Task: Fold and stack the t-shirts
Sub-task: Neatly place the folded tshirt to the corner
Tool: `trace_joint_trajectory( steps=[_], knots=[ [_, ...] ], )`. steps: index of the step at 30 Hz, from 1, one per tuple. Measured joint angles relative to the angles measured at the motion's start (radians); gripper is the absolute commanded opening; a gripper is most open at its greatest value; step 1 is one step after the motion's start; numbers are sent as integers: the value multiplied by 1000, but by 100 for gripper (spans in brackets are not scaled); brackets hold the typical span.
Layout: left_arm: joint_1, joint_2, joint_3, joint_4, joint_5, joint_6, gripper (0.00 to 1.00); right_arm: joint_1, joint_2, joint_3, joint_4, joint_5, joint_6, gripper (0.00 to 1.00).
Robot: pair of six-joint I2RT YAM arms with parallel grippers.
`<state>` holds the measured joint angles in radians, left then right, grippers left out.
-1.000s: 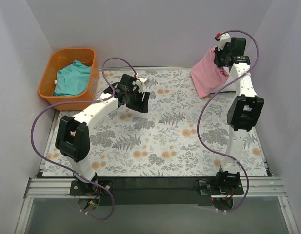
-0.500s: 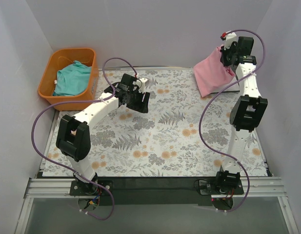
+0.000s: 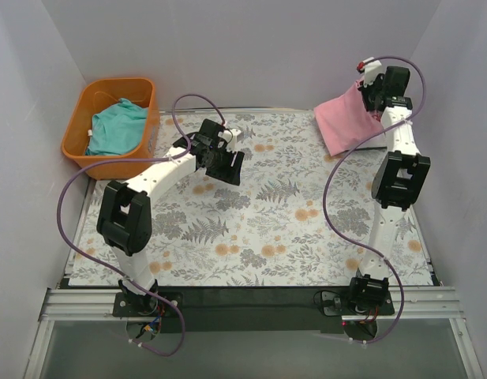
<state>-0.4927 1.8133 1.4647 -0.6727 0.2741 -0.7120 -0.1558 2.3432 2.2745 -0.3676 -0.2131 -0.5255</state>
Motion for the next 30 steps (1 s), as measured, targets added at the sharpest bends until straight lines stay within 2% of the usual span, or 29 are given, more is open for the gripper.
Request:
trace_joint_trajectory(
  steps=[22,25,26,30],
  knots=[
    [1,62,65,-55,0,26,54,-33,116,-67,164,112,-113,1],
    [5,70,73,-64,3,27,54,-34,119,-74,178,140,-122,16],
    [7,71,77,-67,3,27,54,-34,119,-75,185,153,-124,31],
    [14,72,90,-68,4,28,54,-35,119,-76,227,210,-134,52]
  ],
)
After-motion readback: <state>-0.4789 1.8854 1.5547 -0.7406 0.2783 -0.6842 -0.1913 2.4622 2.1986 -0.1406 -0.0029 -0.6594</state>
